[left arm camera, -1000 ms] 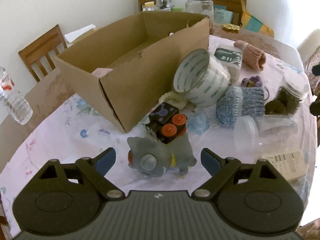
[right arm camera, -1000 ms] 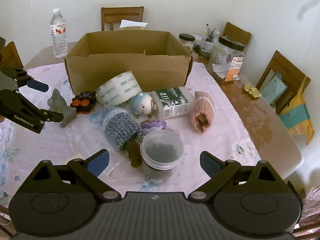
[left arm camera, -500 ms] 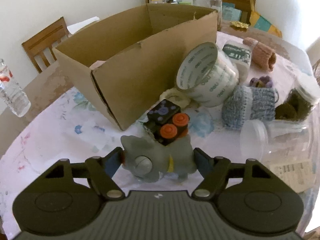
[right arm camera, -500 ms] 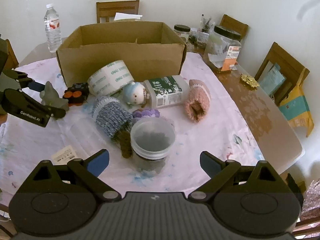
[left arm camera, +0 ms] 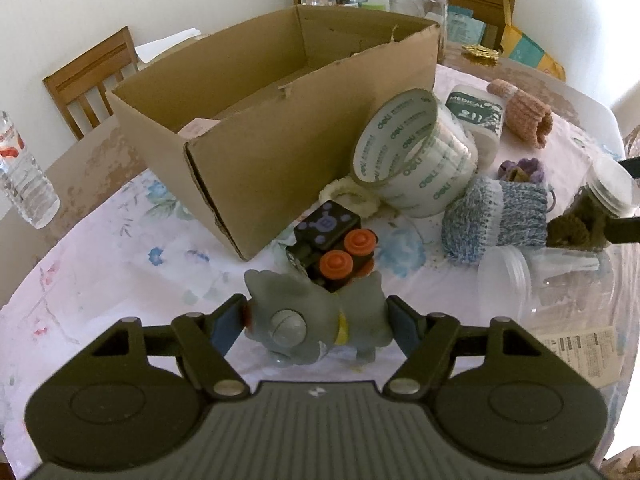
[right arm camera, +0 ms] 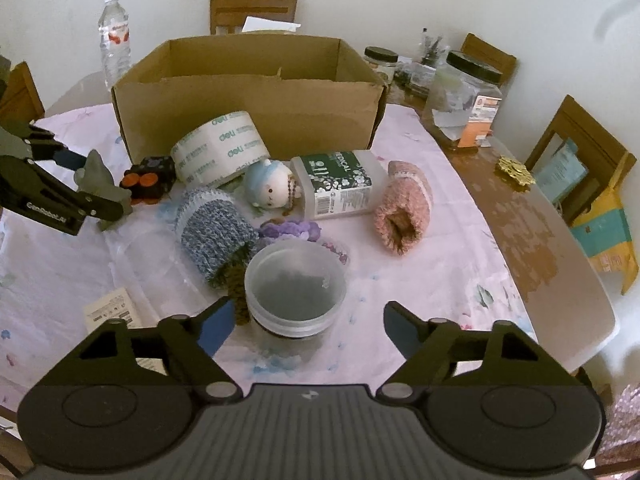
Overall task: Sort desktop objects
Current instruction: 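Grasp the grey toy figure with the left gripper while the right gripper grasps the clear jar, then carry the toy and jar into the cardboard box and release both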
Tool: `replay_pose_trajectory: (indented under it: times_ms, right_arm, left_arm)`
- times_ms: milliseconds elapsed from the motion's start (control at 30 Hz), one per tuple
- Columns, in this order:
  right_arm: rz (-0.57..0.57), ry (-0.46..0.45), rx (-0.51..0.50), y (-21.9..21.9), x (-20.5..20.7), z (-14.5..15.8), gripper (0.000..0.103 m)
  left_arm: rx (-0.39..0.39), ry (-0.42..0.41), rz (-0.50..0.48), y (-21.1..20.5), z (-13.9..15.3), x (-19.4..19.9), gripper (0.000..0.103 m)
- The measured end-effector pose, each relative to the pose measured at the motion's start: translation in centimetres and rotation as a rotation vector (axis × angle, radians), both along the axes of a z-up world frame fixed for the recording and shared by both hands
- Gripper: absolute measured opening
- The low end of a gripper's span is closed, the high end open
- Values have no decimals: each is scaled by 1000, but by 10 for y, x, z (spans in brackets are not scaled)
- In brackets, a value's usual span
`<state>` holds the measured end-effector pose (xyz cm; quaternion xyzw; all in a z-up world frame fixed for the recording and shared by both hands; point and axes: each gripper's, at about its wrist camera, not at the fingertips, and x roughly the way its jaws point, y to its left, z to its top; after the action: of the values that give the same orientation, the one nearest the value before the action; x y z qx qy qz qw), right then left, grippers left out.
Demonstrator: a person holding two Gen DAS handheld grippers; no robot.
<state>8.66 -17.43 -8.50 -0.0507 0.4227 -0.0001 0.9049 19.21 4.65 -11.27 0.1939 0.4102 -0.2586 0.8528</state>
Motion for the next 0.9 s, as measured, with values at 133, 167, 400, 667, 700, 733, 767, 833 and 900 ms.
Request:
replay_pose_trajectory:
  times_ms: [133, 167, 400, 667, 700, 733, 767, 833, 900]
  right_arm:
    - [35, 3, -6, 1, 5, -1, 73]
    - [43, 4, -4, 1, 7, -1, 72]
    - [98, 28, -5, 1, 13, 0, 60]
    - [138, 25, -33, -3, 16, 12, 60]
    - [147, 25, -37, -3, 16, 15, 60]
    - [154, 24, -42, -4, 17, 16, 60]
    - [162, 23, -48, -5, 17, 19, 60]
    - [182, 21, -63, -6, 18, 24, 60]
    - [196, 17, -74, -6, 18, 29, 60]
  left_arm:
    - [-2, 5, -1, 1, 4, -1, 74]
    - [-1, 6, -1, 1, 5, -1, 74]
    - [-1, 10, -13, 2, 16, -4, 74]
    - [-6, 10, -33, 3, 35, -11, 74]
    - [-5, 9, -30, 2, 37, -11, 74]
    - [-6, 9, -30, 2, 40, -12, 74]
    - [-10, 8, -31, 2, 43, -13, 74]
    - [-18, 3, -32, 2, 49, -16, 74]
    - [-23, -4, -36, 1, 54, -18, 74]
